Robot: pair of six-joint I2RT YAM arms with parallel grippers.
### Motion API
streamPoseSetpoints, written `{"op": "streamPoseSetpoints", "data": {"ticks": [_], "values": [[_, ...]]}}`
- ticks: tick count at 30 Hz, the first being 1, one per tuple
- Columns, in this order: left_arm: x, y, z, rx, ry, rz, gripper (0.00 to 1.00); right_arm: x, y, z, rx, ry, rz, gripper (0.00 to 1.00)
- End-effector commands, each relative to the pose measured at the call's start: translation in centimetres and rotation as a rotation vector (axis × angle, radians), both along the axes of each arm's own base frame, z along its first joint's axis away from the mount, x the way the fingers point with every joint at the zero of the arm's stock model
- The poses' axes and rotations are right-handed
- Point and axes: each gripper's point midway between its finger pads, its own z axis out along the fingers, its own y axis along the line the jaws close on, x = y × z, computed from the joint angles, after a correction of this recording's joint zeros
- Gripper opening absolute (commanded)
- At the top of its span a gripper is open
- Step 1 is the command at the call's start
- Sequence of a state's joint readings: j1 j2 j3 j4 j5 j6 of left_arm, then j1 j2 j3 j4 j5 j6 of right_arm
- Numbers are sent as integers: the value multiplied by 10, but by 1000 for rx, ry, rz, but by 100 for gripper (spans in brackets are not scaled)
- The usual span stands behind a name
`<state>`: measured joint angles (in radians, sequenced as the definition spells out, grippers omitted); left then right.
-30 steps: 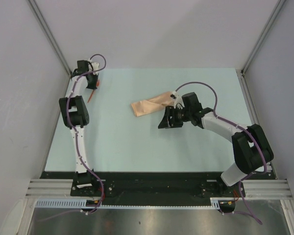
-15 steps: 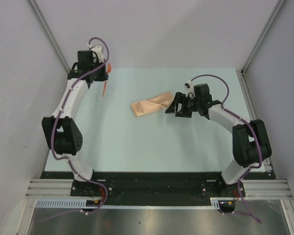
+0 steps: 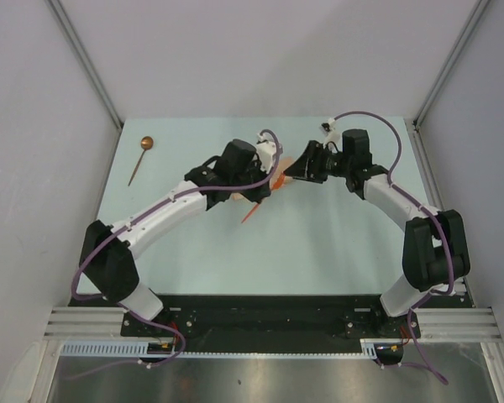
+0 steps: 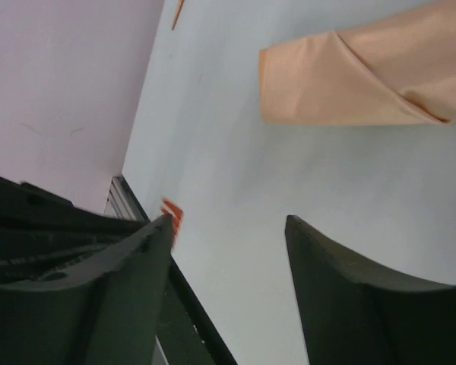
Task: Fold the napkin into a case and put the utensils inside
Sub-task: Pass from the left arm to the right
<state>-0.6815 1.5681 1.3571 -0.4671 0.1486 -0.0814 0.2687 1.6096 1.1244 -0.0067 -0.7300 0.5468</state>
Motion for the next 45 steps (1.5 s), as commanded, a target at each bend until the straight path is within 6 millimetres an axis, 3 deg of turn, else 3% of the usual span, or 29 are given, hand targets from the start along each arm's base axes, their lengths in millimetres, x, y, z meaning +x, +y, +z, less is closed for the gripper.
{"op": "streamPoseSetpoints", "data": {"ticks": [1,8,10,12,22,25,27,28,29,30,32,33,34,35,36,37,38,40,41,42,43,44,45], "values": [[-24,-18,17,-3,-46,-37,0,3,7,46,79,-116,59,58],[-24,-18,15,143,-115,-29,0,-15,8,38,77,-72,108,43],[-20,-17,13,164,-124,-21,0,-18,3,36,63,-72,88,54],[-18,-12,9,202,-132,-6,0,-23,1,38,53,-70,89,59],[-19,-19,11,296,-201,-55,0,-38,19,29,47,-36,203,56],[-22,-22,10,295,-199,-66,0,-38,26,25,52,-20,223,49],[-23,-23,9,289,-197,-74,0,-36,26,21,59,-14,219,35],[-24,-23,11,286,-202,-75,0,-33,25,18,52,-7,206,29],[-24,-24,11,283,-204,-78,0,-29,24,17,48,-12,188,9],[-23,-25,11,278,-207,-89,0,-23,20,16,43,-13,164,0],[-18,-25,8,286,-196,-71,5,-3,9,8,14,-16,69,0],[-7,-19,10,264,-175,-25,17,8,-2,5,5,-22,15,0],[2,-17,12,232,-167,7,36,21,-10,5,5,-30,-53,0],[11,-13,13,192,-146,35,39,35,-15,12,30,-86,-94,0],[30,3,15,117,-97,136,41,44,-28,5,35,-89,-147,0],[40,-2,23,11,-82,140,47,53,-34,5,36,-103,-180,0],[60,16,27,-58,-63,204,48,63,-37,-4,20,-107,-199,0],[74,20,24,-211,25,276,39,87,-47,-4,-14,-137,-238,0],[91,38,6,-224,72,347,31,96,-50,-16,-27,-123,-248,0],[97,41,-1,-263,123,393,20,112,-53,-9,-40,-159,-270,0],[102,41,-10,-286,165,400,16,120,-56,-13,-59,-168,-277,0],[114,49,-17,-308,185,426,13,125,-58,-19,-94,-175,-265,0],[122,47,-35,-325,241,447,9,136,-60,-38,-124,-146,-272,0]]}}
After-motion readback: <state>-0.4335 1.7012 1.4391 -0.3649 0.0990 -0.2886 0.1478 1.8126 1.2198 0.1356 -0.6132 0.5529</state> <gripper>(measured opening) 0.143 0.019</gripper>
